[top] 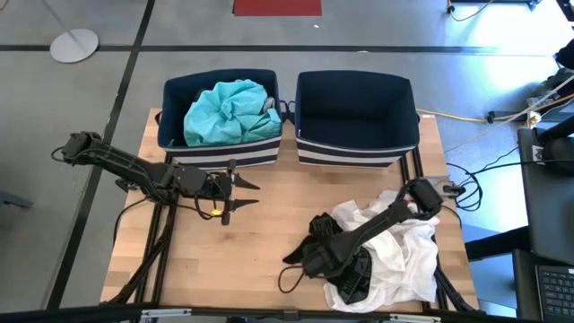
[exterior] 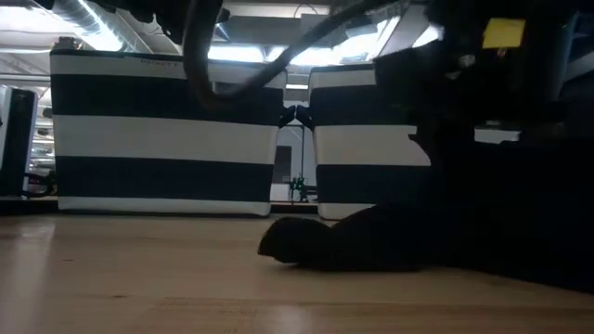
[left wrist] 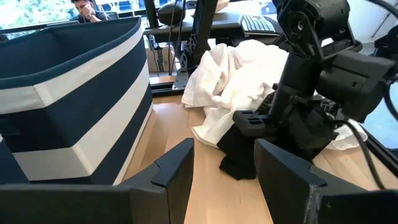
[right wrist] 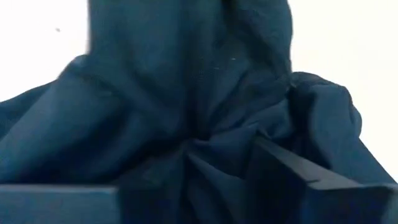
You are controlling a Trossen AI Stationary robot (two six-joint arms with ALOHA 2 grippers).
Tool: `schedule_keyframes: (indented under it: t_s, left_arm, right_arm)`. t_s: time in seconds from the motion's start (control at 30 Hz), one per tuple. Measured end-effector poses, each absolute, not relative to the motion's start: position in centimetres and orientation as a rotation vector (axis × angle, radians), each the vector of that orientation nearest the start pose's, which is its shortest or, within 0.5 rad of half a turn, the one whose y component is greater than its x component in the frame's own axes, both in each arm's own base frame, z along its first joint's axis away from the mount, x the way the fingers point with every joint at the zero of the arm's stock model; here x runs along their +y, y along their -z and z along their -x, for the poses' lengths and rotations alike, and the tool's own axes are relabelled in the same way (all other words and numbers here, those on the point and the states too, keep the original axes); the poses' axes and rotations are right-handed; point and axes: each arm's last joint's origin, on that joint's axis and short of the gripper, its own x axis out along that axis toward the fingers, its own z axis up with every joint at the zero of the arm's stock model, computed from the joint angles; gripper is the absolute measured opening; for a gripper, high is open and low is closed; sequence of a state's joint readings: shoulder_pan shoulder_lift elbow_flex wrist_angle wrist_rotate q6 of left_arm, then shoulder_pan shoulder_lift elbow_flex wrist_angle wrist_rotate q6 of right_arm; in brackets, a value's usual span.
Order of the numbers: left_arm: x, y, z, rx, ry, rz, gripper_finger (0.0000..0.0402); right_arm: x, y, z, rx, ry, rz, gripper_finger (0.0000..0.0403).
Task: Sort clothes
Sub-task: Put the black boxers into the right blue bin
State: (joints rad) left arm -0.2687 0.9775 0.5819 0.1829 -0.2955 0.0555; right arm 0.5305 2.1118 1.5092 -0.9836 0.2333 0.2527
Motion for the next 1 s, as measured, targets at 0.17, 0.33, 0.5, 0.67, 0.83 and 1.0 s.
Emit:
schedule_keyframes:
  t_s: [0.17,0.33,0.5,0.67,0.83,1.0]
  left_arm:
    - [-4.9,-26.2,-20.9,0.214,-0.021,-0.117,0.0159]
    - [-4.9,-26.2,-20.9,0.223,-0.021,-0.12,0.0159]
    - [-4.9,-26.2,-20.9,0.223,-0.021,-0.12,0.0159]
    - [-4.9,-26.1,-20.9,0.23,-0.021,-0.122,0.0159]
    - [-4.9,-25.9,-20.9,0.245,-0.02,-0.126,0.0159]
    - [-4.9,-25.9,-20.8,0.25,-0.02,-0.128,0.0159]
  right_arm:
    - [18.8,-14.4,-34.1,1.488,-0.026,0.395,0.0076]
    - [19.0,-15.9,-34.3,1.48,-0.014,0.413,0.0012]
    - [19.8,-18.8,-34.8,1.452,0.004,0.434,0.0033]
    - [19.9,-22.5,-35.1,1.434,0.033,0.472,0.0009]
    - [19.5,-26.4,-35.1,1.388,0.122,0.561,0.0015]
    - [19.1,-30.8,-35.2,1.276,0.188,0.581,0.0012]
